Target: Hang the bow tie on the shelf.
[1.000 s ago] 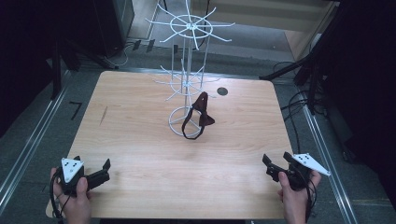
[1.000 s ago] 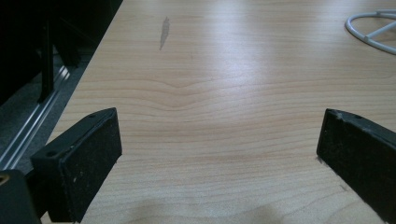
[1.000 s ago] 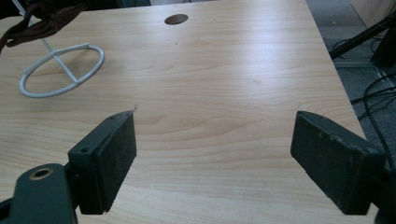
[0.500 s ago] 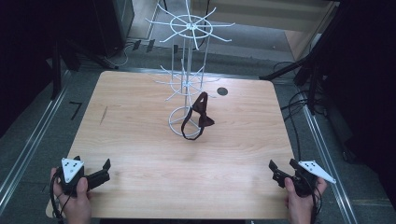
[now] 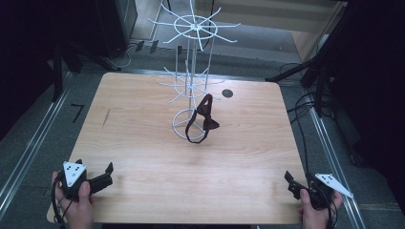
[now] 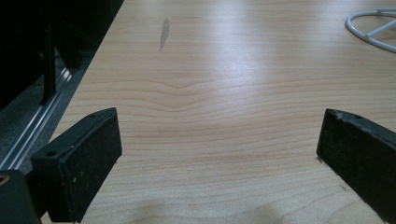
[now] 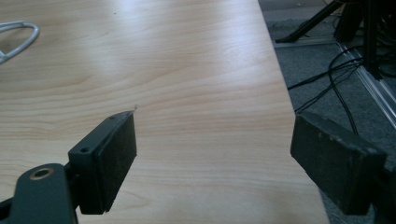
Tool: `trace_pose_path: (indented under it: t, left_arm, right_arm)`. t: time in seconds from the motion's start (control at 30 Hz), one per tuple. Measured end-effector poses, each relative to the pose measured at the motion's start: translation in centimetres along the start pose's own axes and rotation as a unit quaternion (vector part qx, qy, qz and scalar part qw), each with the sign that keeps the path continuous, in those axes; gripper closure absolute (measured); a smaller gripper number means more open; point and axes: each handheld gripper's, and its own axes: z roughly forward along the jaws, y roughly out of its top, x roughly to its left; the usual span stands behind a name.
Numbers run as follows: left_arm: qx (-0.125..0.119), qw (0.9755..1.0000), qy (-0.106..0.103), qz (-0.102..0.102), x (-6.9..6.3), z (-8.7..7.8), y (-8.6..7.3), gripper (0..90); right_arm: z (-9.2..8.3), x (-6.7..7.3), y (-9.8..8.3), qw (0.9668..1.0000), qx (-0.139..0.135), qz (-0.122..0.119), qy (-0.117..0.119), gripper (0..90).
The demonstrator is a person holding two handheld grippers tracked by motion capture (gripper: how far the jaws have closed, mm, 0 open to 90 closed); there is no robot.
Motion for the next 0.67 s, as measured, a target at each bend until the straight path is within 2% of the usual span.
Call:
trace_pose_path:
  t: [0.17,0.37,0.43,0.53,0.67]
  left_arm:
    - [0.001,1.0,0.001,0.001,0.0,0.0,0.0,0.4]
    - [0.0,1.0,0.002,0.002,-0.1,0.0,0.0,0.4]
    - [0.001,1.0,0.002,0.002,-0.1,0.0,0.0,0.4]
    - [0.001,1.0,0.002,0.004,-0.1,0.0,0.0,0.4]
    - [0.001,1.0,0.002,0.006,-0.1,0.0,0.0,0.4]
  right_arm:
    - [-0.1,-0.7,-0.6,1.0,0.004,0.003,-0.006,15.1]
    - [0.0,-0.7,-1.0,1.0,0.006,0.005,-0.005,15.1]
    - [-0.1,-0.8,-1.0,1.0,0.002,-0.001,-0.005,15.0]
    - [-0.2,-0.9,-1.1,0.9999,-0.006,0.012,-0.007,15.5]
    - [-0.2,-0.9,-1.1,0.9999,-0.007,0.012,-0.008,15.5]
